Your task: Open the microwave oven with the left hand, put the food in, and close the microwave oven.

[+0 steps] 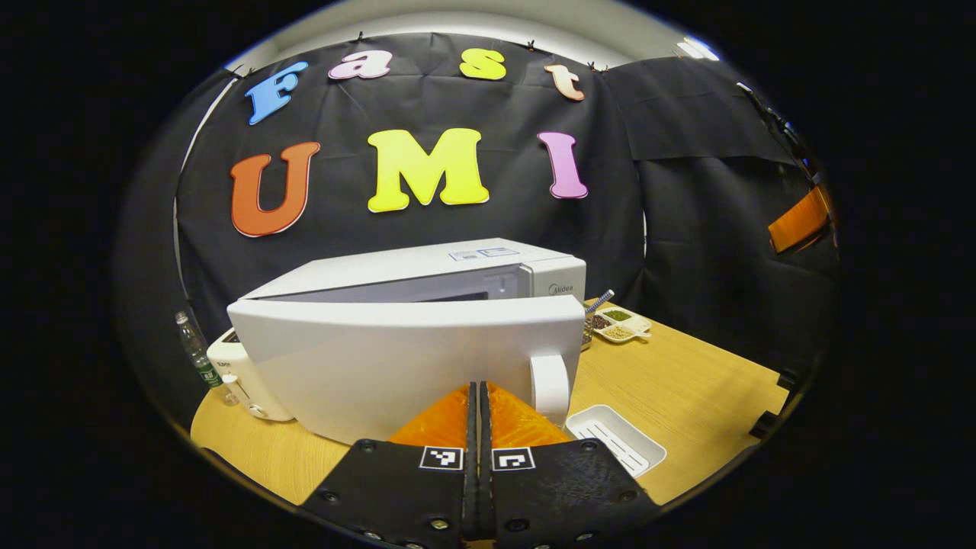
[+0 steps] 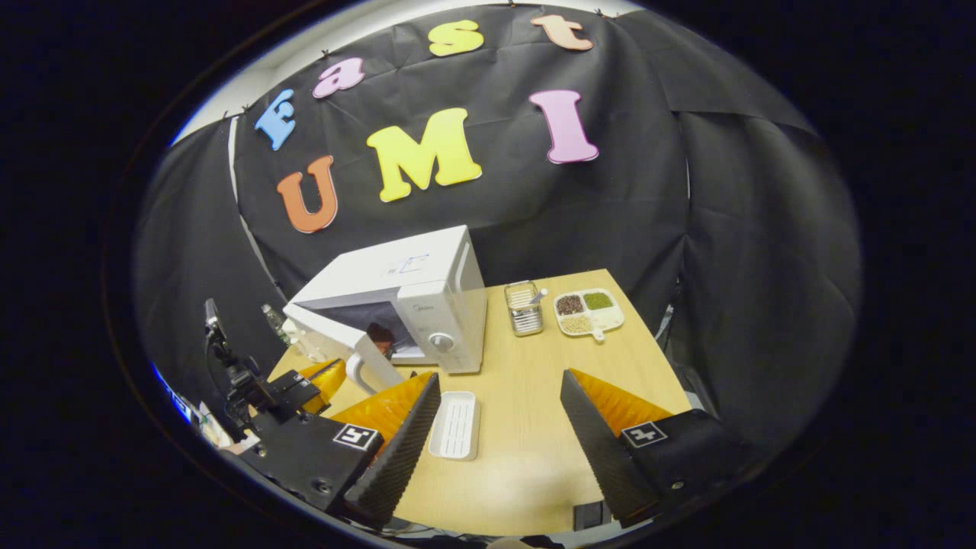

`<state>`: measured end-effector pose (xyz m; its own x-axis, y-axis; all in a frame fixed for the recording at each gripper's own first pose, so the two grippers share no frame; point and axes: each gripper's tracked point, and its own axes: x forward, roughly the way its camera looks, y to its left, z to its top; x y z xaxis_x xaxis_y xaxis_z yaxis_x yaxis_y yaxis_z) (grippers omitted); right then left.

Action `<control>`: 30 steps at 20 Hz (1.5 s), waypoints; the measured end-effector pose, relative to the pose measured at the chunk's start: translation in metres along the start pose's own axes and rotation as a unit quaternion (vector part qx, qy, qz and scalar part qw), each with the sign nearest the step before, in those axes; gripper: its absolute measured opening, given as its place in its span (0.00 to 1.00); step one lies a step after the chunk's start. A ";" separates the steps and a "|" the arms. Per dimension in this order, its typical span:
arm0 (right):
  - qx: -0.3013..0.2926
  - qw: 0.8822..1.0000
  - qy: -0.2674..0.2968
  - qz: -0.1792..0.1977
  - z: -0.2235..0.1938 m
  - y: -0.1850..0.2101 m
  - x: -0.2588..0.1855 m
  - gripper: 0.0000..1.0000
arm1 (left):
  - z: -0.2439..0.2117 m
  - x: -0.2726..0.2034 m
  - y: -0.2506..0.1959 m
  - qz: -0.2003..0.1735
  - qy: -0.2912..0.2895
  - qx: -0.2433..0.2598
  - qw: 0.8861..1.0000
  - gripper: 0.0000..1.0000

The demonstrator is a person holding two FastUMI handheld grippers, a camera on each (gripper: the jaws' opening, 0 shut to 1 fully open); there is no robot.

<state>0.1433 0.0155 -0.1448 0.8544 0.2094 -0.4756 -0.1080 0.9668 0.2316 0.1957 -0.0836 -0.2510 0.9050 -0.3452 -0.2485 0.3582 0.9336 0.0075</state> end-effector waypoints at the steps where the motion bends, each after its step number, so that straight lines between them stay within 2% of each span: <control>1: -0.001 1.000 0.002 0.001 0.000 -0.003 0.003 1.00 | 0.002 0.005 -0.001 0.002 0.001 0.000 1.000 0.00; 8: 0.004 1.000 0.007 0.006 0.010 -0.020 0.019 1.00 | 0.010 0.044 -0.005 0.011 0.007 -0.004 1.000 0.00; 9: 0.004 1.000 0.008 0.005 0.011 -0.022 0.021 0.90 | 0.011 0.050 -0.006 0.012 0.008 -0.003 1.000 0.00; 10: 0.005 1.000 0.009 0.004 0.012 -0.025 0.024 1.00 | 0.012 0.055 -0.006 0.013 0.007 -0.005 1.000 0.00; 17: 0.005 1.000 0.024 0.006 0.013 -0.030 0.039 1.00 | 0.014 0.082 -0.004 0.022 0.012 -0.015 1.000 0.00; 21: 0.000 1.000 0.027 0.009 0.018 -0.027 0.041 1.00 | 0.019 0.091 -0.003 0.020 0.005 0.001 1.000 0.00; 23: -0.003 1.000 0.025 0.014 0.021 -0.021 0.043 1.00 | 0.010 0.094 -0.008 0.019 0.019 -0.005 1.000 0.00; 26: -0.011 0.999 0.031 0.023 0.021 -0.014 0.045 1.00 | 0.009 0.090 -0.003 0.038 0.023 0.017 0.999 0.00; 30: -0.029 0.999 0.025 0.023 0.023 -0.012 0.045 1.00 | 0.009 0.069 0.012 0.075 0.028 0.016 0.997 0.00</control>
<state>0.1943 0.0101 -0.1496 0.8213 0.2603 -0.5077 -0.1775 0.9623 0.2061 0.2643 -0.0967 -0.2589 0.9351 -0.1950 -0.2960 0.2277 0.9705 0.0800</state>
